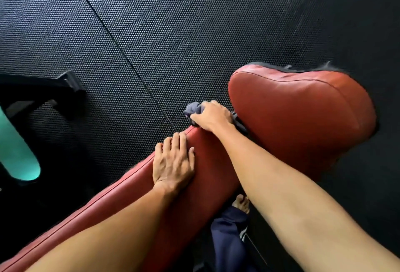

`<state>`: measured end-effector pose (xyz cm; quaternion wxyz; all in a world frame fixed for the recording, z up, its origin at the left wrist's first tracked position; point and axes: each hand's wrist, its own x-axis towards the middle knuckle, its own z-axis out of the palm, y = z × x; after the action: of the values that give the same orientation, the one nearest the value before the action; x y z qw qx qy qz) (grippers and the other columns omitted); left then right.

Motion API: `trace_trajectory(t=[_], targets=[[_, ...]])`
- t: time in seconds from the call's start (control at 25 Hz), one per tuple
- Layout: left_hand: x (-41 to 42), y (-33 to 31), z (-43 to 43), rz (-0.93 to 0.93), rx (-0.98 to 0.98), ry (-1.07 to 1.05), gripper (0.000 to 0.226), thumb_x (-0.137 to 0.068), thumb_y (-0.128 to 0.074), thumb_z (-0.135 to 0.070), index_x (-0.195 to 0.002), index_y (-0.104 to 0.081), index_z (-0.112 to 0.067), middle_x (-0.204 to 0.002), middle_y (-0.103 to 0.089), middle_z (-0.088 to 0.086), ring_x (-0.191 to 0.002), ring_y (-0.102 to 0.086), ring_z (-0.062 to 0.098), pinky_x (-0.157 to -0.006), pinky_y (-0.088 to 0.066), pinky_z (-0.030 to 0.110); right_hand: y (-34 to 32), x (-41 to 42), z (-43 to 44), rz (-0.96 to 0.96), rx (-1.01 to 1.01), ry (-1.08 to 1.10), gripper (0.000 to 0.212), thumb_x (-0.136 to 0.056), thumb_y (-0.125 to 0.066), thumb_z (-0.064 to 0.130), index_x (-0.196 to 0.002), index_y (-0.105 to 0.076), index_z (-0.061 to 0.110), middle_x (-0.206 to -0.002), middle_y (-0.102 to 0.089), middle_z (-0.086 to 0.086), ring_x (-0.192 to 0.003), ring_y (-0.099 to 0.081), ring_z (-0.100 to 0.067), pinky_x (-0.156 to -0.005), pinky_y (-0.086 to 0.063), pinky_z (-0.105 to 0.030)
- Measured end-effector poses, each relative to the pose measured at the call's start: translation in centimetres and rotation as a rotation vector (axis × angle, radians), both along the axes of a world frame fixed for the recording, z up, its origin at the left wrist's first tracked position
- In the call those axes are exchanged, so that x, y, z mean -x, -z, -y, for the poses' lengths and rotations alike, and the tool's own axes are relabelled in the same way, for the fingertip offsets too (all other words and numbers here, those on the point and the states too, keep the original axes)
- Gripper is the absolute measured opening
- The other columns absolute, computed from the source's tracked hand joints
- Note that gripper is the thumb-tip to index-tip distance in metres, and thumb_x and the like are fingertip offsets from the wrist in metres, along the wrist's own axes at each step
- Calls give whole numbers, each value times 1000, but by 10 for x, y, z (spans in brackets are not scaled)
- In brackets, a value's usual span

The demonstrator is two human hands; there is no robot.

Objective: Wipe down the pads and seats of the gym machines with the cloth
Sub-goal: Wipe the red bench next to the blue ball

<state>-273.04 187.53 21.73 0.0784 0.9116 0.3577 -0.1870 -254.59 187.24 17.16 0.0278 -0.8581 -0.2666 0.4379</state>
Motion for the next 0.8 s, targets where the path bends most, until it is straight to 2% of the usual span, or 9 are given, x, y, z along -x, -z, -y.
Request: trace_trajectory(t=[0.08,0.16,0.24,0.32,0.44,0.48,0.6,0.72,0.8], targets=[[1,0,0,8,22,-11,54,-98,-36,-42,-136,-50,-6,-127,-58,11,-107,-55,30,-92,-41,47,-7,10,-1,37,-74,-128,37,-78,-60,57,-97,-68,27,-117,-63,-5,-114,-58,-33,-97,-43,-41],[2,0,0,37,5,-7,51,-96,-37,-40,-129,-55,-6,-120,-60,10,-102,-56,31,-88,-42,47,-14,29,16,69,-289,-206,42,-77,-50,59,-91,-67,23,-105,-67,-5,-108,-60,-32,-98,-40,-42],[1,0,0,68,-9,7,49,-96,-39,-40,-126,-57,-6,-119,-61,10,-101,-56,31,-86,-43,47,-11,29,32,47,-403,-207,46,-80,-49,59,-101,-68,21,-107,-68,-4,-109,-59,-29,-100,-38,-40],[2,2,1,65,-23,5,52,-96,-40,-41,-130,-55,-5,-123,-60,11,-103,-56,31,-88,-42,47,0,11,30,38,-323,-164,37,-86,-57,54,-103,-65,23,-112,-65,-6,-113,-58,-30,-96,-42,-39],[4,5,0,47,-7,19,53,-97,-38,-42,-133,-51,-5,-126,-57,11,-104,-55,33,-90,-40,48,13,-6,11,-5,-115,132,30,-86,-60,50,-93,-62,21,-111,-67,-10,-110,-62,-32,-88,-47,-38],[4,6,1,51,-13,19,53,-97,-38,-43,-133,-52,-6,-125,-58,11,-103,-55,33,-89,-40,48,12,1,11,29,-122,174,31,-85,-61,49,-96,-65,21,-112,-67,-10,-111,-62,-34,-89,-47,-38],[3,6,0,75,-11,7,52,-95,-39,-41,-130,-54,-6,-121,-60,12,-99,-55,33,-87,-41,47,-10,54,37,205,-374,164,48,-83,-57,50,-118,-66,19,-123,-62,-12,-119,-54,-36,-103,-41,-42],[5,8,1,64,-14,26,51,-95,-38,-40,-129,-55,-5,-118,-61,13,-97,-56,33,-85,-42,47,-25,83,76,64,-364,204,74,-84,-46,59,-140,-54,13,-151,-43,-19,-143,-35,-34,-119,-26,-42],[5,9,1,65,-10,26,54,-95,-39,-41,-131,-55,-4,-122,-61,14,-99,-57,34,-87,-41,47,-18,67,73,17,-301,161,78,-82,-41,59,-144,-51,13,-155,-38,-20,-145,-33,-34,-120,-27,-43]])
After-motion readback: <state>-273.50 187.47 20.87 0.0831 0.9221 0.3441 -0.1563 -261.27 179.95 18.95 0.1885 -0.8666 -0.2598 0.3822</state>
